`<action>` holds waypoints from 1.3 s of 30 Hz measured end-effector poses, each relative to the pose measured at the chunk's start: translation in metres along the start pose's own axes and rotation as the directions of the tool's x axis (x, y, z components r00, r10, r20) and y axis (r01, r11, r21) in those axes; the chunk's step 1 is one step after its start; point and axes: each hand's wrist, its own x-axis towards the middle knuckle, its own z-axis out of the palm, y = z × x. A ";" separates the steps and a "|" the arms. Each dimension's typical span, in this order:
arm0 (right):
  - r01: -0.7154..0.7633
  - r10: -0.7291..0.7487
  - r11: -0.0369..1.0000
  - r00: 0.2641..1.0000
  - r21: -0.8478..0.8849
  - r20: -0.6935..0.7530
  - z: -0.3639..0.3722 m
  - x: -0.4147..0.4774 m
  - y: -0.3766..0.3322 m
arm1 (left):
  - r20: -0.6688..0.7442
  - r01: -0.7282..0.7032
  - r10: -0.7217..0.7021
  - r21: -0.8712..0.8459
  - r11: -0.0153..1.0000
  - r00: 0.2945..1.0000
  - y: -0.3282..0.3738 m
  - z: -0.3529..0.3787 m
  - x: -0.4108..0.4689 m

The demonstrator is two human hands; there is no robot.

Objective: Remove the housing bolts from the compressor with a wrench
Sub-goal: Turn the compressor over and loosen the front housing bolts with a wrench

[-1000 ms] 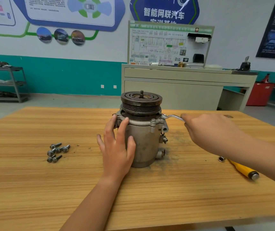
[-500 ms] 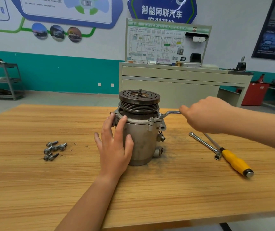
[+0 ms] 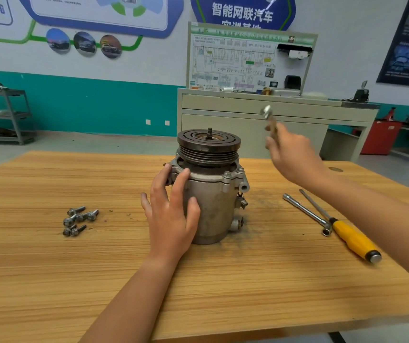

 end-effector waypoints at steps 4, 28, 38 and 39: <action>-0.071 0.074 0.997 0.981 -0.027 0.180 -0.038 -0.031 -0.010 | 0.006 -0.004 0.004 0.001 1.000 1.000 0.002 -0.001 -0.001; 0.308 0.052 0.698 0.878 -0.646 0.475 -0.049 -0.047 -0.063 | 0.019 0.009 -0.008 -0.004 1.000 1.000 0.003 -0.003 -0.001; 0.412 0.022 0.632 0.837 -0.656 0.547 -0.057 -0.031 -0.059 | 0.027 0.001 -0.001 0.001 1.000 1.000 0.002 -0.003 -0.002; 0.413 0.016 0.646 0.833 -0.642 0.553 -0.058 -0.029 -0.057 | 0.029 0.006 -0.006 -0.002 1.000 1.000 0.001 -0.003 -0.001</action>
